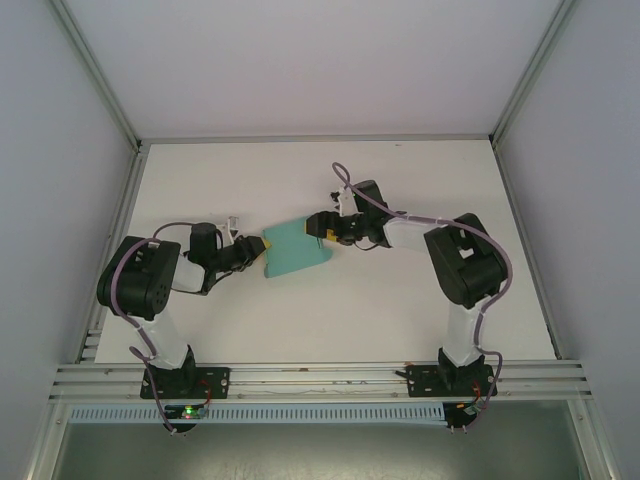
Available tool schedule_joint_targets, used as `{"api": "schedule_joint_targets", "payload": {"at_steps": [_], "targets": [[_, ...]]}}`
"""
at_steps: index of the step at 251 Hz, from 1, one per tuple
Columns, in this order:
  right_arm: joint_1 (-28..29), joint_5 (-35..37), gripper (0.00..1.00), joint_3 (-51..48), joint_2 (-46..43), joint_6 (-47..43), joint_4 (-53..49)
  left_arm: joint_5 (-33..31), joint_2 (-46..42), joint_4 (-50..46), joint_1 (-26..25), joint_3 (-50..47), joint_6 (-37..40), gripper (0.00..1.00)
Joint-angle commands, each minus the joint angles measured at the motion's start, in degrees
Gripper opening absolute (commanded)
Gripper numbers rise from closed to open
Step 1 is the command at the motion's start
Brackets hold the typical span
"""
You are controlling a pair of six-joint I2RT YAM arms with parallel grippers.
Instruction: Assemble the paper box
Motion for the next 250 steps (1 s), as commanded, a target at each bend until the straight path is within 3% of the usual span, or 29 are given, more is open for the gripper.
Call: {"api": "schedule_joint_targets", "payload": {"at_steps": [1, 21, 67, 86, 104, 123, 127, 147, 166, 175, 207, 250], "targets": [[0.9, -6.7, 0.81, 1.6, 2.4, 6.3, 7.3, -1.2, -0.8, -5.6, 0.6, -1.3, 2.5, 0.21], [1.0, -8.4, 0.73, 2.2, 3.4, 8.3, 10.1, -1.5, -1.5, -6.5, 0.6, -0.6, 3.3, 0.21], [1.1, -10.9, 0.4, 0.7, 3.6, 13.7, 17.8, -0.8, -2.7, -5.3, 0.3, 0.8, 3.7, 0.22], [1.1, -10.6, 0.37, -0.1, 2.5, 14.1, 17.9, -0.9, -4.3, -5.2, -0.1, 1.9, 4.2, 0.28], [0.9, -9.7, 0.37, -1.2, 1.2, 14.0, 17.0, -1.7, -7.2, -6.4, -0.6, 2.8, 6.1, 0.47], [0.2, -7.9, 0.4, -2.9, -0.6, 15.5, 16.1, -4.3, -13.1, -10.2, -1.9, 3.7, 10.6, 0.97], [0.0, -7.3, 0.42, -3.2, -1.1, 15.9, 15.6, -5.5, -14.7, -11.8, -2.4, 4.0, 12.0, 1.0], [-1.2, -4.0, 0.41, -3.6, -3.7, 16.9, 7.9, -16.8, -24.4, -24.4, -6.9, 5.9, 22.8, 1.0], [-1.9, -0.4, 0.4, -2.8, -6.8, 16.2, -2.0, -32.9, -32.9, -37.1, -15.1, 8.7, 36.7, 1.0], [-2.4, 0.5, 0.39, -2.1, -7.9, 16.3, -7.1, -37.1, -35.7, -40.5, -18.6, 9.6, 43.2, 1.0], [-5.2, -3.9, 0.35, 0.7, -9.4, 21.8, -19.6, -40.1, -41.5, -45.5, -25.8, 10.3, 59.3, 1.0], [-8.3, -15.5, 0.33, 1.8, -7.9, 29.5, -28.2, -42.2, -38.8, -57.8, -33.7, 17.9, 70.6, 1.0]]}}
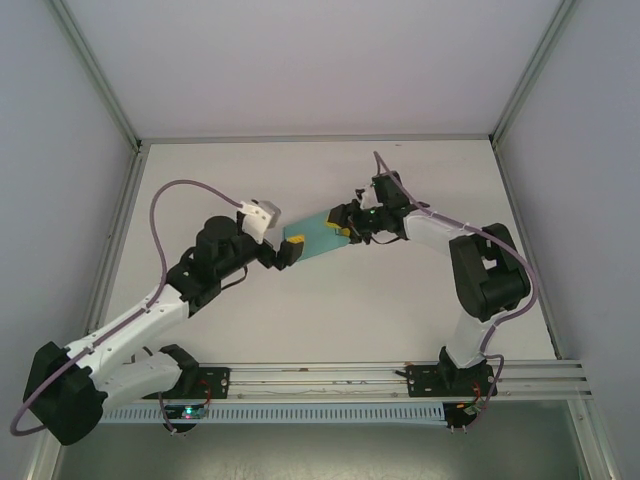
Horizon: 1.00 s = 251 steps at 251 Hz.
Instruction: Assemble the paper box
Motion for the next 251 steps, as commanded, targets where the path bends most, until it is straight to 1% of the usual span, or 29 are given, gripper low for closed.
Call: {"api": "schedule_joint_targets", "payload": {"at_steps": [1, 18, 34, 47, 54, 86, 141, 168, 189, 199, 216, 227, 239, 251], "targets": [[-1.6, -9.8, 0.33, 1.3, 0.7, 7.1, -11.8, -6.2, 3.3, -15.4, -4.7, 5.1, 16.1, 1.0], [-1.9, -12.2, 0.32, 1.5, 0.7, 8.6, -13.3, -8.0, 6.0, -19.1, -7.6, 7.6, 19.4, 1.0], [-2.0, -12.5, 0.32, 1.9, -0.1, 8.9, -14.1, -8.3, 7.8, -21.4, -8.8, 8.5, 21.9, 1.0], [-2.3, -12.3, 0.32, 2.6, -0.7, 8.9, -15.5, -7.1, 8.7, -23.0, -8.9, 8.8, 23.5, 1.0], [-2.5, -12.4, 0.34, 2.9, -1.1, 9.0, -15.9, -6.7, 9.1, -23.1, -8.9, 8.8, 24.1, 1.0], [-2.6, -12.7, 0.35, 2.9, -2.2, 11.0, -16.2, -6.2, 10.9, -21.7, -8.9, 8.5, 25.8, 1.0], [-2.5, -13.0, 0.34, 3.3, -3.4, 12.8, -16.8, -8.3, 16.0, -21.3, -9.0, 10.7, 26.7, 1.0], [-2.3, -13.6, 0.34, 3.1, -3.8, 12.8, -17.1, -10.0, 18.2, -21.9, -9.0, 12.7, 26.1, 0.93], [-2.2, -13.9, 0.34, 2.5, -4.1, 12.7, -17.4, -10.7, 17.9, -18.6, -9.0, 11.8, 26.9, 0.83], [-2.2, -14.1, 0.35, 2.3, -4.2, 12.9, -17.3, -11.2, 17.8, -17.0, -9.0, 11.2, 27.4, 0.76], [-2.1, -14.6, 0.35, 2.0, -4.4, 13.8, -16.1, -12.2, 18.0, -17.8, -9.1, 11.3, 28.3, 0.7], [-1.7, -14.8, 0.35, 1.7, -4.8, 14.7, -15.0, -13.6, 18.2, -17.7, -9.1, 11.3, 28.6, 0.64], [-1.1, -15.3, 0.36, 1.5, -5.1, 15.2, -14.5, -14.6, 18.4, -17.2, -9.1, 11.5, 28.7, 0.62], [-0.4, -15.6, 0.38, 1.7, -5.2, 15.4, -14.6, -14.4, 18.7, -16.9, -9.1, 11.7, 28.8, 0.58]]}}
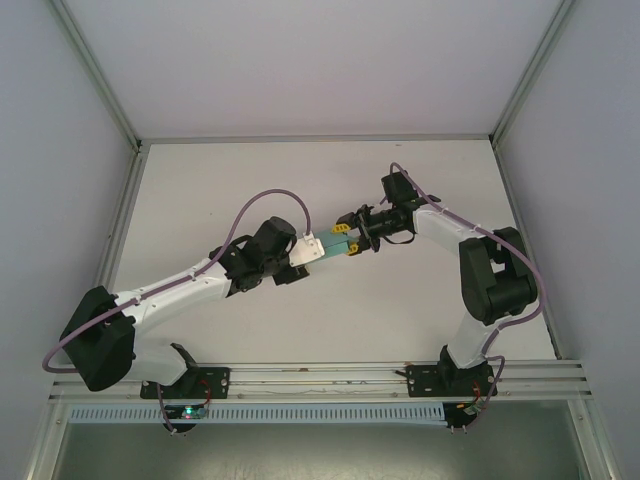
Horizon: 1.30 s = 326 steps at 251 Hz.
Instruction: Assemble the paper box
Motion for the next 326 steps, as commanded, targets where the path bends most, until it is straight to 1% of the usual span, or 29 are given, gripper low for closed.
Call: {"api": "schedule_joint_targets", "payload": {"at_steps": [1, 8, 32, 41, 64, 71, 75, 79, 82, 85, 86, 88, 90, 124, 136, 147, 159, 179, 191, 200, 214, 224, 237, 244, 257, 268, 282, 307, 326], "targets": [[1.5, -4.0, 0.38, -0.3, -2.9, 2.2, 0.6, -3.0, 0.4, 2.3, -0.5, 1.0, 1.6, 0.58], [1.8, -4.0, 0.38, -0.2, -3.0, 2.2, 0.6, -2.7, 0.4, 2.3, -0.5, 1.2, 1.6, 0.58], [2.1, -3.7, 0.45, -0.2, -3.6, 2.5, 0.9, -2.0, 0.6, 2.4, -0.5, 1.7, 1.8, 0.5], [2.0, -3.6, 0.45, -0.3, -4.0, 2.9, 1.7, -2.0, 0.6, 2.6, -0.5, 1.7, 1.8, 0.47], [1.9, -2.4, 0.46, -2.6, -5.7, 6.8, 7.5, -1.7, 0.3, 2.3, -0.5, 1.8, 2.2, 0.37], [1.8, -2.3, 0.47, -3.5, -6.2, 8.5, 9.9, -1.3, 0.3, 1.9, -0.5, 1.9, 2.3, 0.35], [1.7, -2.2, 0.51, -4.1, -6.5, 9.4, 11.2, -1.1, 0.2, 1.8, -0.5, 2.0, 2.4, 0.35], [1.7, -2.2, 0.58, -4.6, -6.7, 9.9, 12.2, -1.0, 0.1, 1.6, -0.5, 2.0, 2.4, 0.35], [1.5, -2.0, 0.69, -4.9, -6.9, 10.3, 12.6, -0.9, 0.1, 1.6, -0.5, 1.9, 2.5, 0.34], [1.6, -1.9, 0.89, -5.2, -7.1, 10.4, 12.8, -0.8, 0.0, 1.5, -0.5, 1.9, 2.4, 0.34], [1.6, -1.8, 0.94, -5.4, -7.2, 10.4, 12.9, -0.7, 0.0, 1.5, -0.5, 1.9, 2.5, 0.34], [1.5, -1.7, 0.97, -5.5, -7.3, 10.3, 12.9, -0.7, -0.1, 1.3, -0.5, 1.9, 2.6, 0.34], [1.5, -1.5, 0.98, -5.7, -7.3, 10.3, 12.9, -0.6, -0.2, 1.3, -0.5, 1.9, 2.6, 0.33], [-0.7, 3.5, 0.98, -9.0, -11.5, 4.2, 9.9, 0.2, -0.6, -0.6, 0.1, 2.3, 3.6, 0.3], [-2.7, 6.5, 0.99, -10.3, -13.8, 0.0, 8.3, 1.8, -0.3, -3.2, 1.0, 3.4, 3.3, 0.3], [-5.2, 10.2, 0.98, -10.7, -16.3, -6.3, 6.4, 4.6, 0.4, -6.6, 2.2, 5.1, 2.9, 0.3], [-7.9, 16.5, 0.98, -9.7, -18.7, -16.5, 3.1, 8.8, 1.6, -10.8, 3.5, 7.3, 2.7, 0.3], [-9.8, 32.4, 0.98, -7.1, -22.8, -34.5, -1.1, 18.1, 4.1, -19.5, 5.9, 11.1, 5.6, 0.32], [-9.3, 41.4, 0.98, -7.4, -25.5, -42.8, 0.1, 21.2, 5.8, -22.6, 6.6, 12.6, 7.8, 0.32], [-9.1, 43.9, 0.98, -8.8, -27.3, -47.9, 3.7, 22.7, 7.1, -24.0, 7.2, 13.6, 9.1, 0.3], [-9.3, 41.5, 0.99, -12.6, -30.1, -54.8, 11.9, 24.9, 9.3, -27.1, 8.4, 16.1, 10.7, 0.3], [-9.4, 39.8, 0.99, -16.2, -31.9, -57.0, 18.1, 26.4, 11.2, -29.8, 9.4, 18.6, 11.3, 0.29], [-9.8, 33.5, 0.99, -21.1, -33.5, -62.1, 27.5, 28.7, 14.0, -34.0, 10.7, 22.3, 12.4, 0.29], [-9.8, 32.1, 0.99, -22.9, -34.2, -63.6, 31.7, 29.5, 15.7, -36.5, 11.3, 24.2, 13.0, 0.3], [-9.8, 26.3, 0.99, -23.8, -34.8, -67.5, 35.1, 29.6, 18.7, -40.1, 12.0, 27.7, 13.6, 0.3], [-9.2, 22.7, 0.99, -22.8, -34.9, -72.6, 33.0, 29.8, 21.0, -41.7, 12.6, 29.9, 13.7, 0.3], [-7.4, 20.0, 0.98, -20.7, -34.9, -82.5, 25.7, 30.8, 23.6, -44.0, 13.1, 32.5, 15.2, 0.3], [-0.8, 26.4, 0.96, -15.0, -33.0, -98.4, 9.6, 31.7, 27.5, -46.9, 13.6, 36.0, 16.7, 0.3], [2.7, 31.2, 0.9, -11.1, -30.3, -101.7, 2.5, 30.8, 29.8, -48.5, 13.7, 37.8, 17.4, 0.3]]}}
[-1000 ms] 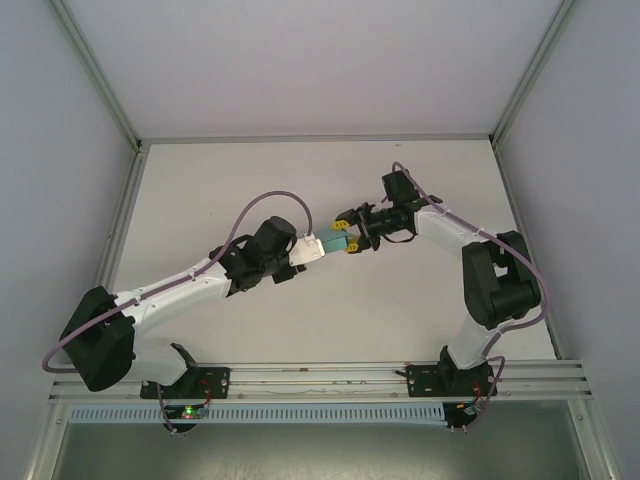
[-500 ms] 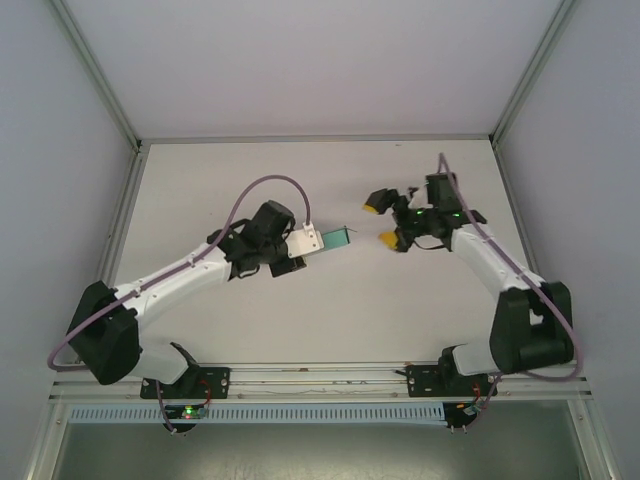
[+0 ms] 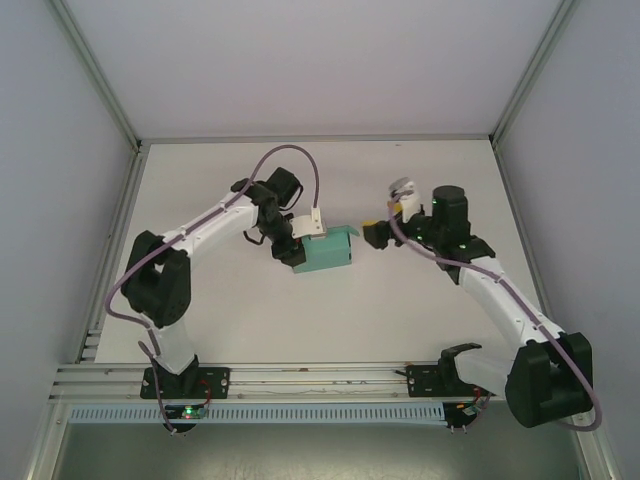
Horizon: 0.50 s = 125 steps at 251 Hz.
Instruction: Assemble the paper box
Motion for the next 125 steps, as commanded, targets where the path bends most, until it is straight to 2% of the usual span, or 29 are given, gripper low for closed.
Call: {"api": "schedule_joint_targets", "payload": {"at_steps": [1, 47, 80, 125], "targets": [[5.1, 3.8, 0.9, 6.8, 3.4, -19.3, -13.5, 2.0, 2.9, -8.5, 0.6, 3.5, 3.6, 0.3], [8.2, 9.0, 0.73, 11.6, 8.2, -17.2, -18.9, 0.2, 5.6, -8.4, 0.6, 5.3, 2.6, 0.3], [10.8, 12.1, 0.66, 13.2, 10.4, -17.1, -21.6, -1.3, 6.4, -7.8, 0.5, 6.2, 1.0, 0.31], [11.6, 18.5, 0.59, 16.1, 15.0, -12.1, -22.8, -3.3, 7.5, -6.8, 0.5, 5.8, -0.1, 0.32]]}}
